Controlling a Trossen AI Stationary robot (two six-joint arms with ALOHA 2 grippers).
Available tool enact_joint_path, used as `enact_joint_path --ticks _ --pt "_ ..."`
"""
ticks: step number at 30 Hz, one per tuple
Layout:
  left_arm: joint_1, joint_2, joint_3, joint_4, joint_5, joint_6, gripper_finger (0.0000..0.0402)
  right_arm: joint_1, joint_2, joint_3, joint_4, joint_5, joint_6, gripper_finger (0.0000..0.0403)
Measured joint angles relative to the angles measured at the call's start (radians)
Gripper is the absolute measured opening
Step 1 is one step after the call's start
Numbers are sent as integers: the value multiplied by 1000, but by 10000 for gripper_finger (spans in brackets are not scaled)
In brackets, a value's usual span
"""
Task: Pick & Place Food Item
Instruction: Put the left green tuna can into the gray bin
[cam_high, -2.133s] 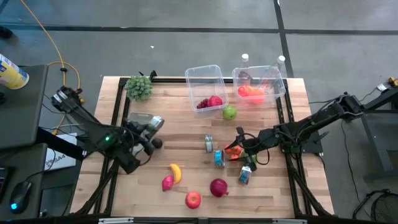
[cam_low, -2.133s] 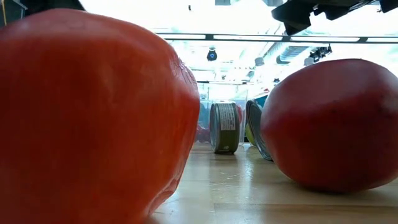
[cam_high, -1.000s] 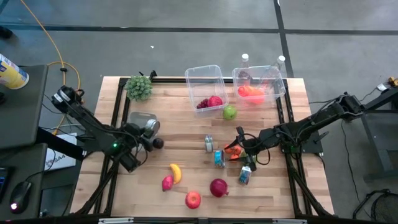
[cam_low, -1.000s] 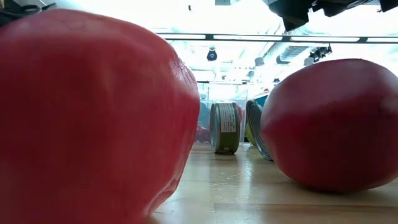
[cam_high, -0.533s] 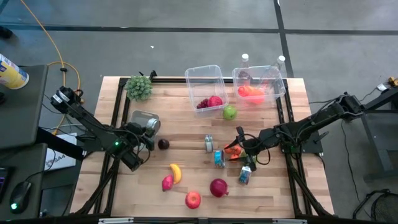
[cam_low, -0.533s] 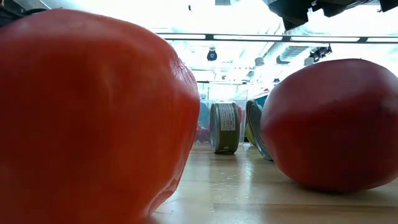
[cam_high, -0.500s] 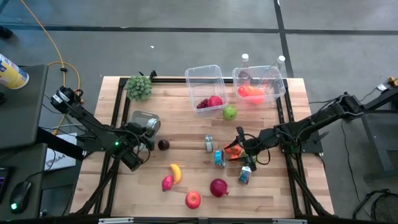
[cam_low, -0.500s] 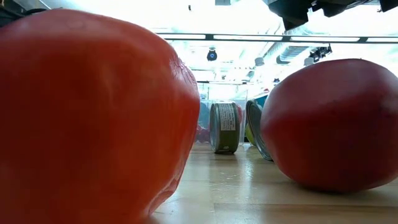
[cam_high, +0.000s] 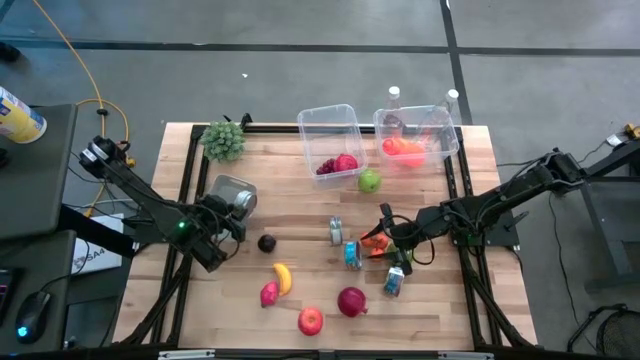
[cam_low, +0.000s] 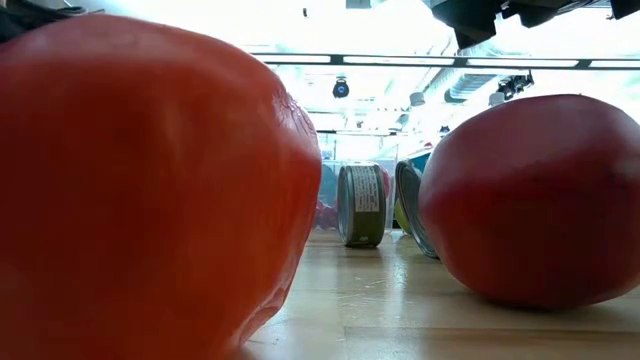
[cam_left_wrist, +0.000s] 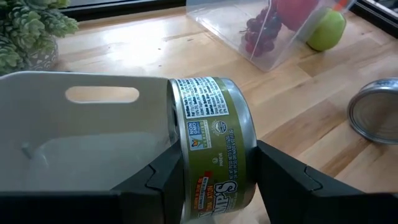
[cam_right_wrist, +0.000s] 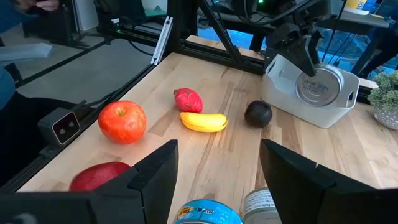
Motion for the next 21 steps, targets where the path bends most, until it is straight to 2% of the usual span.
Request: enact_joint_path --ticks 10,21 --pt "0 -9 1 0 0 42 158 0 0 0 -1 -1 26 215" --pt "0 -137 12 0 -36 172 158 0 0 0 -1 -1 26 215"
